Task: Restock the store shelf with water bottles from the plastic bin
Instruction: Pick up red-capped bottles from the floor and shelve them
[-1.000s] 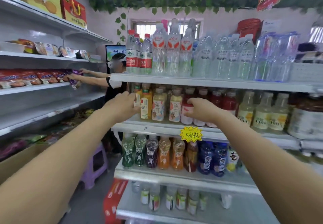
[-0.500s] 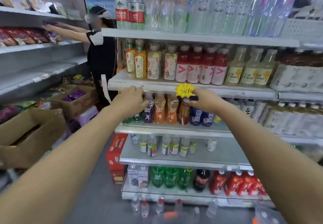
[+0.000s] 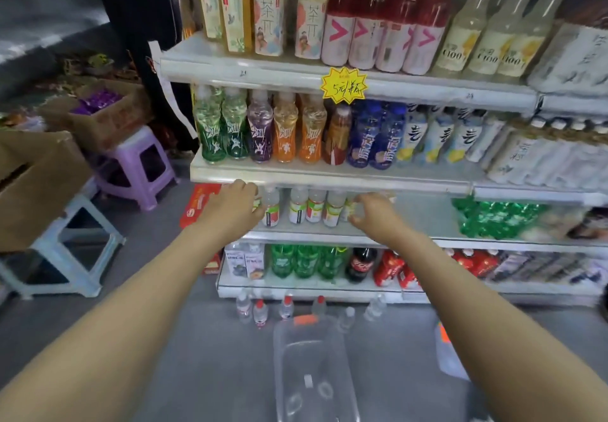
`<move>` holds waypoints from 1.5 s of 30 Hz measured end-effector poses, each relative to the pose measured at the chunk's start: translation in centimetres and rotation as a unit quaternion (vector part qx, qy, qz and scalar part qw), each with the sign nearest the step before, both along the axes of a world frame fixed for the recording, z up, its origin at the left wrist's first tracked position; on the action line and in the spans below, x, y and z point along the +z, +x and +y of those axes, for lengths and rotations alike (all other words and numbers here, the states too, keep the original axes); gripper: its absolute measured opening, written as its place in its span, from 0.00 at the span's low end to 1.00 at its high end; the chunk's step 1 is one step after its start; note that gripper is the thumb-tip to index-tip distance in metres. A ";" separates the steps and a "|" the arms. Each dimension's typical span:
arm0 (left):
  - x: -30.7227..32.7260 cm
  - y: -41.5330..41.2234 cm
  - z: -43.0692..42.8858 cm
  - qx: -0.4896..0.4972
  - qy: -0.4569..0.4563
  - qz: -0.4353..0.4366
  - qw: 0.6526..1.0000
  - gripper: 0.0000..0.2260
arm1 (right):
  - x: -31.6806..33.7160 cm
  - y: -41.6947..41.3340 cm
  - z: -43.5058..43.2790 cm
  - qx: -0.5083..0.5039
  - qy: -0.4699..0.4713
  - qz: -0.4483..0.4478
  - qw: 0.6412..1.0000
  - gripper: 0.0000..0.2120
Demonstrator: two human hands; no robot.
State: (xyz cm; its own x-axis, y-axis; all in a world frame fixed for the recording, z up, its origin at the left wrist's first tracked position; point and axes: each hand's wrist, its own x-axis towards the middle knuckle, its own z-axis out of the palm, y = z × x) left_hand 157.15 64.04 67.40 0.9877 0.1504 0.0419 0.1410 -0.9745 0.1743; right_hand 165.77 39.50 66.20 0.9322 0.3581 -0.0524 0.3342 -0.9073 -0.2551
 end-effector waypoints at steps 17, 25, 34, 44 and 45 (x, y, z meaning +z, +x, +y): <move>-22.9 3.7 7.9 0.079 -0.089 0.177 0.977 0.18 | -22.7 4.2 9.2 0.050 -0.065 0.182 0.980 0.21; -34.4 6.1 13.8 0.012 -0.073 0.241 0.968 0.19 | -34.2 3.9 16.3 -0.021 -0.073 0.252 0.965 0.22; -51.0 7.2 16.9 0.013 -0.110 0.264 0.958 0.18 | -50.6 3.1 20.2 -0.032 -0.076 0.300 0.950 0.29; -67.3 11.4 18.2 0.021 -0.146 0.209 0.967 0.21 | -68.8 4.6 22.9 -0.056 -0.021 0.308 0.950 0.35; -68.6 12.0 18.2 0.019 -0.159 0.202 0.966 0.21 | -70.1 5.1 23.0 -0.059 -0.014 0.305 0.950 0.35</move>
State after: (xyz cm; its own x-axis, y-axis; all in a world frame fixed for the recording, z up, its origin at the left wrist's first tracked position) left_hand 169.16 82.26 -1.23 0.9075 0.1291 -0.3996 0.2947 -0.8738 0.3868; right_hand 170.82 62.52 -3.89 0.7589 0.2427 -0.6043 0.0267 -0.9387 -0.3436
